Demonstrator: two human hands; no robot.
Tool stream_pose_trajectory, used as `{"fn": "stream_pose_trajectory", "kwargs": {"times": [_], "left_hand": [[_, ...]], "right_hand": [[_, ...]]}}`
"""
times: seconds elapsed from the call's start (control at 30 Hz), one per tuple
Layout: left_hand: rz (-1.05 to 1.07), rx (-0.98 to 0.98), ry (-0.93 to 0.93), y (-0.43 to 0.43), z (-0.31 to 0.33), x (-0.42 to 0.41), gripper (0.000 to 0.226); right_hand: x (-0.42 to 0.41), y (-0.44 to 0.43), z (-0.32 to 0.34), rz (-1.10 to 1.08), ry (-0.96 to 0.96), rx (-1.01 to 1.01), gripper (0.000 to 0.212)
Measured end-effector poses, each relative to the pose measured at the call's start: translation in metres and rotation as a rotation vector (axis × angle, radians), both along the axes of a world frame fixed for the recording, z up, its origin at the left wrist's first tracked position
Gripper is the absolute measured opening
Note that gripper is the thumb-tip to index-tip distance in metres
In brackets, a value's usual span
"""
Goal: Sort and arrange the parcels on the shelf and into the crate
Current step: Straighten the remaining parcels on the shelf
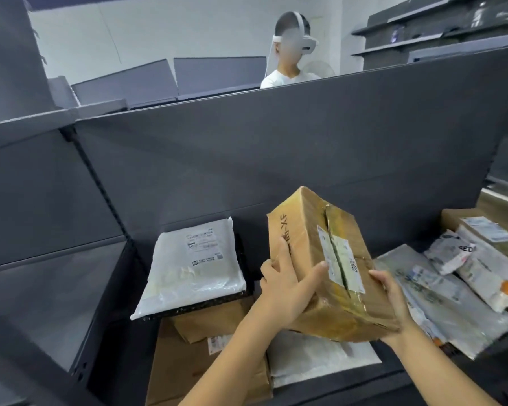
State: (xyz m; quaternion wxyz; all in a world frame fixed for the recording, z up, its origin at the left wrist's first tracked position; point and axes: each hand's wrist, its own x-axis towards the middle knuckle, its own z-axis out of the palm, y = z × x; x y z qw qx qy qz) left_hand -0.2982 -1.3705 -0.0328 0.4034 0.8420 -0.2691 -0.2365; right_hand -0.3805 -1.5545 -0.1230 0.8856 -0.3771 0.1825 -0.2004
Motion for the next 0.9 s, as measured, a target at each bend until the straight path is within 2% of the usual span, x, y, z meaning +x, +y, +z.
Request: {"fn": "stream_pose_trajectory", "kwargs": {"times": [0.13, 0.27, 0.33, 0.4, 0.47, 0.5, 0.53, 0.6, 0.63, 0.7, 0.8, 0.9], "left_hand": [[-0.009, 0.070, 0.115, -0.014, -0.024, 0.010, 0.102], [0.002, 0.014, 0.325, -0.027, -0.070, 0.018, 0.096], [0.051, -0.058, 0.417, -0.030, -0.093, 0.023, 0.093], [0.130, -0.104, 0.513, -0.029, -0.109, 0.028, 0.074], [0.185, -0.128, 0.559, -0.024, -0.121, 0.034, 0.034], [0.230, -0.142, 0.563, -0.021, -0.125, 0.039, 0.024], [0.279, -0.162, 0.559, -0.018, -0.128, 0.043, 0.026], [0.335, -0.185, 0.462, -0.015, -0.133, 0.053, 0.050], [0.328, -0.120, 0.323, -0.014, -0.136, 0.058, 0.066], [0.263, 0.183, 0.017, -0.014, -0.139, 0.058, 0.092], [0.019, 0.474, -0.212, -0.016, -0.156, 0.046, 0.088], [-0.110, 0.650, -0.427, -0.019, -0.164, 0.030, 0.086]], "right_hand": [[-0.008, -0.007, -0.024, -0.036, 0.100, 0.055, 0.038], [-0.015, -0.029, -0.033, -0.057, 0.277, 0.032, 0.025], [-0.009, -0.038, -0.035, -0.036, 0.318, 0.032, 0.025], [0.002, -0.040, -0.036, -0.005, 0.356, 0.026, 0.022], [0.018, -0.037, -0.038, 0.076, 0.402, -0.019, 0.017], [0.027, -0.034, -0.040, 0.123, 0.411, -0.044, 0.020], [0.038, -0.032, -0.044, 0.161, 0.408, -0.069, 0.026], [0.059, -0.029, -0.051, 0.197, 0.378, -0.131, 0.043], [0.069, -0.027, -0.053, 0.222, 0.372, -0.192, 0.050], [0.083, -0.020, -0.061, 0.322, 0.423, -0.411, 0.061], [0.088, -0.013, -0.087, 0.488, 0.551, -0.698, 0.073], [0.080, -0.016, -0.109, 0.471, 0.573, -0.775, 0.085]]}}
